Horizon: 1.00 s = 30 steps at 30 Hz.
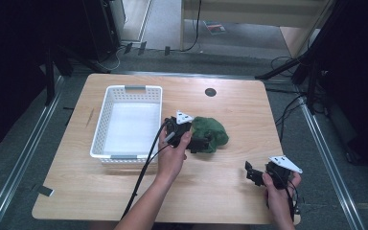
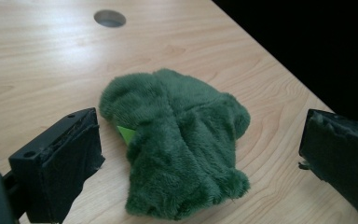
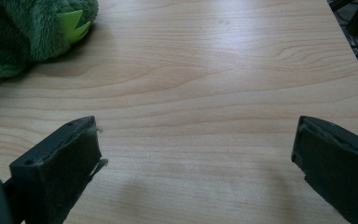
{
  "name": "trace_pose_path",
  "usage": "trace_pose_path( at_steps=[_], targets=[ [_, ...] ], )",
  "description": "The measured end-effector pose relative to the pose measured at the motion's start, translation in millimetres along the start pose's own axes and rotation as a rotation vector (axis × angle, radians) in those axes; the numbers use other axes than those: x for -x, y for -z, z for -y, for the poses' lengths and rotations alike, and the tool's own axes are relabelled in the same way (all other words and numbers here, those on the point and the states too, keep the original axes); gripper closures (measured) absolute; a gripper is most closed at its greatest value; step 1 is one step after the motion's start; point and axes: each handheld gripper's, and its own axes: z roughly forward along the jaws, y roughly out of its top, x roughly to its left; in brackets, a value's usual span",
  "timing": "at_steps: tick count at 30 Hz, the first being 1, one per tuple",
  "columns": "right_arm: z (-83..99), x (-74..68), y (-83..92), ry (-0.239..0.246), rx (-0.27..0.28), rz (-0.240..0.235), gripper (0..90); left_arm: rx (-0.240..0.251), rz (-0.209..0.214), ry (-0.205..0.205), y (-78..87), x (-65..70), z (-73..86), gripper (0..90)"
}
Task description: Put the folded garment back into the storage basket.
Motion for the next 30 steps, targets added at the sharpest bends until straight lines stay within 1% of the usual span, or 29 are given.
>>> trace_pose_path(
  at_steps=[2,3,4,6,7,8,12,13,15,17,19,20,22,27,28,29,30],
  targets=[
    [0.0,0.0,0.0,0.000,0.000,-0.001,1.3,-0.020,0.004,0.006,-7.8,0.8,2.5,0.0],
    [0.0,0.0,0.0,0.000,0.000,-0.001,1.3,-0.020,0.004,0.006,-7.8,0.8,2.5,0.0],
    [0.0,0.2,-0.1,0.001,0.001,-0.003,1.3,-0.031,0.000,0.005,-15.0,1.5,4.7,0.0],
    [-0.1,0.3,-0.2,-0.002,-0.001,-0.003,1.3,-0.042,0.001,0.008,-20.5,1.6,6.2,0.0],
    [-0.1,0.3,-0.2,-0.002,-0.001,-0.003,1.3,-0.042,0.001,0.008,-20.5,1.6,6.2,0.0],
    [-0.1,0.5,-0.3,0.000,-0.001,-0.005,1.3,-0.051,-0.005,0.013,-26.9,1.7,7.8,0.0],
    [-0.1,0.5,-0.3,0.000,-0.001,-0.005,1.3,-0.078,-0.021,0.014,-38.7,1.0,10.0,0.0],
    [-0.1,0.5,-0.3,0.000,-0.001,-0.005,1.3,-0.078,-0.021,0.014,-38.7,1.0,10.0,0.0],
    [-0.1,0.5,-0.3,-0.001,-0.001,-0.006,1.3,-0.097,-0.033,0.019,-47.2,-1.1,12.2,0.0],
    [-0.1,0.6,-0.3,0.000,-0.001,-0.007,1.3,-0.103,-0.038,0.028,-51.0,-1.5,13.6,0.0],
    [-0.1,0.6,-0.3,0.000,-0.001,-0.007,1.3,-0.111,-0.037,0.026,-53.1,-2.2,14.5,0.0],
    [-0.1,0.7,-0.4,-0.001,-0.001,-0.008,1.3,-0.119,-0.044,0.026,-56.1,-2.0,15.8,0.0],
    [-0.1,0.7,-0.4,-0.001,-0.001,-0.009,1.3,-0.128,-0.039,0.029,-59.8,-1.0,17.0,0.0],
    [-0.2,0.6,-0.5,-0.001,-0.002,-0.009,1.3,-0.149,-0.053,0.018,-67.0,-0.1,19.0,0.0],
    [-0.2,0.6,-0.5,-0.001,-0.002,-0.009,1.3,-0.155,-0.057,0.026,-69.6,-1.1,20.0,0.0],
    [-0.2,0.6,-0.5,-0.001,-0.002,-0.009,1.3,-0.155,-0.057,0.026,-69.6,-1.1,20.0,0.0],
    [-0.2,0.6,-0.5,0.000,-0.003,-0.009,1.3,-0.167,-0.064,0.031,-72.1,-2.3,21.2,0.0]
  ],
)
